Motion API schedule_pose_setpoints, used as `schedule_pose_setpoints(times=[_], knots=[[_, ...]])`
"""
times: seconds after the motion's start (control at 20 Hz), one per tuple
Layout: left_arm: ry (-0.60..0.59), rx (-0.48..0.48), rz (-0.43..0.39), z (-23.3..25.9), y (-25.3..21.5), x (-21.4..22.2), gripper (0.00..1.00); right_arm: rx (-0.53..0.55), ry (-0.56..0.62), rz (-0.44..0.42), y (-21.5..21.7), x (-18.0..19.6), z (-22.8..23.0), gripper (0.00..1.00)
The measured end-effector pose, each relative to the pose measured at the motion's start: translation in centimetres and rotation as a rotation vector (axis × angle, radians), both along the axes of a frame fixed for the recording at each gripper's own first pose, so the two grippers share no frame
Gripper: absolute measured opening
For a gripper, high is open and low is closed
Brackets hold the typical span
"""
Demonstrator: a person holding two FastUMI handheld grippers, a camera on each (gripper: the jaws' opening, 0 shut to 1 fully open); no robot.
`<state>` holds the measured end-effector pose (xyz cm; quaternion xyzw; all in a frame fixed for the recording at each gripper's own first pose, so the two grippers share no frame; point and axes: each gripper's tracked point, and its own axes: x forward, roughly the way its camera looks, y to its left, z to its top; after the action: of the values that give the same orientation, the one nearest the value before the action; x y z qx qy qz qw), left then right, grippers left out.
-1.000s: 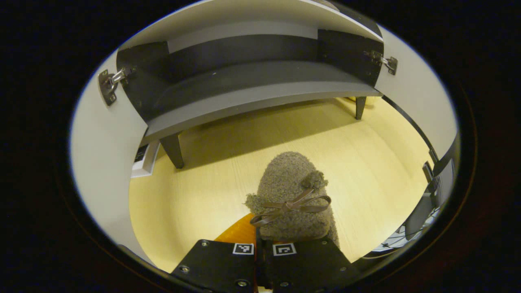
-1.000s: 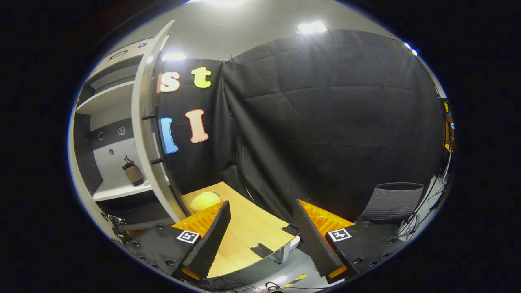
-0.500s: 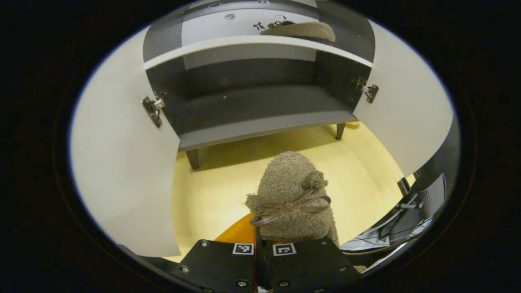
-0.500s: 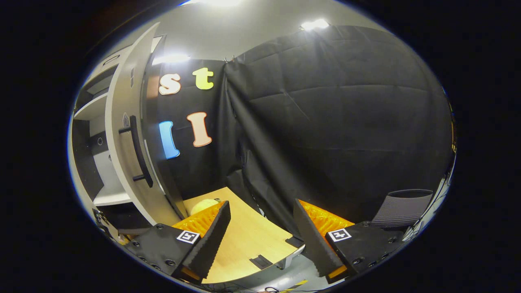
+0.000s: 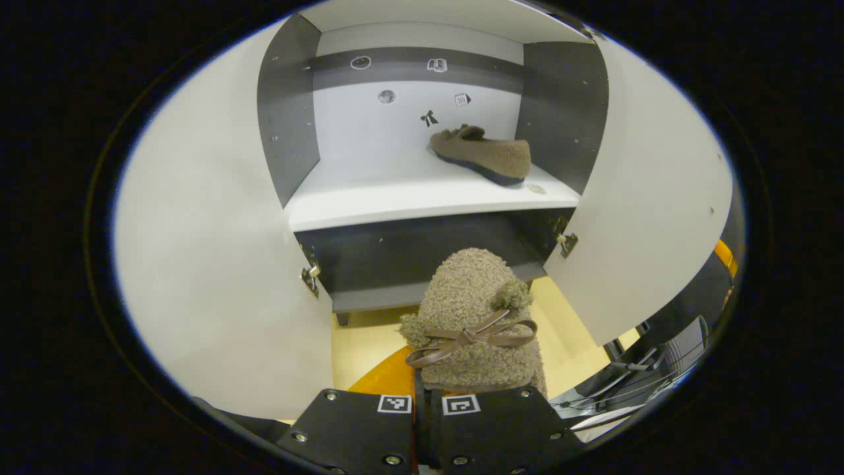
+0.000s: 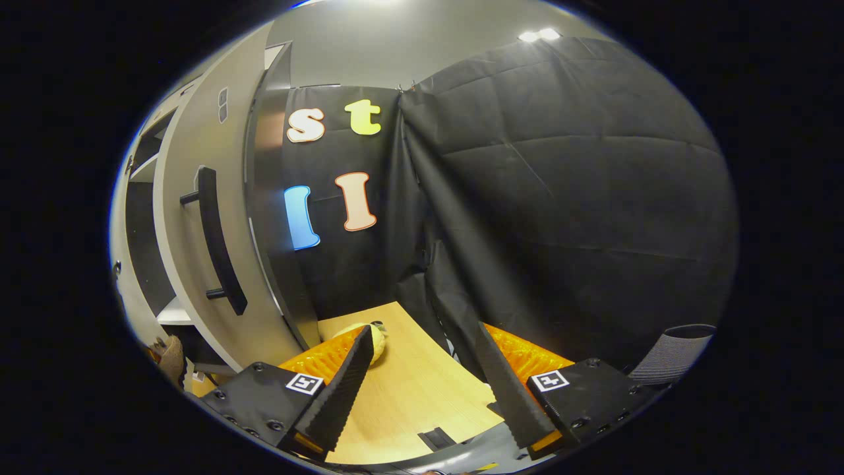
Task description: Grab one shoe with the right hand and put it into the shoe cabinet, grab the other shoe with the left hand and put it into the shoe cabinet; then close the right door with the right hand and the left door with the left hand.
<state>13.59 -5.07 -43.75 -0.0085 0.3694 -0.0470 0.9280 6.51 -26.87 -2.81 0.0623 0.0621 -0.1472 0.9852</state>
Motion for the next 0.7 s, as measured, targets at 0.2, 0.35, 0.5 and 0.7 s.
schedule_pose_setpoints(times=[0.2, 0.35, 0.5, 0.7], knots=[[-0.045, 0.033, 0.03, 0.4, 0.5, 0.8, 0.02, 0.028, 0.035, 0.059, 1.3, 1.1, -2.3, 0.99], [-0.096, 0.065, 0.053, 0.7, 1.0, 1.7, 0.02, 0.047, 0.038, 0.056, 1.1, 0.8, -2.8, 0.99], [-0.125, 0.065, 0.092, 1.7, 1.6, 3.7, 0.02, 0.026, 0.038, 0.04, 1.1, 0.3, -3.1, 0.98], [-0.172, 0.074, 0.132, 3.2, 3.3, 10.1, 0.02, -0.013, 0.033, 0.031, 1.2, -0.9, -2.8, 0.99]])
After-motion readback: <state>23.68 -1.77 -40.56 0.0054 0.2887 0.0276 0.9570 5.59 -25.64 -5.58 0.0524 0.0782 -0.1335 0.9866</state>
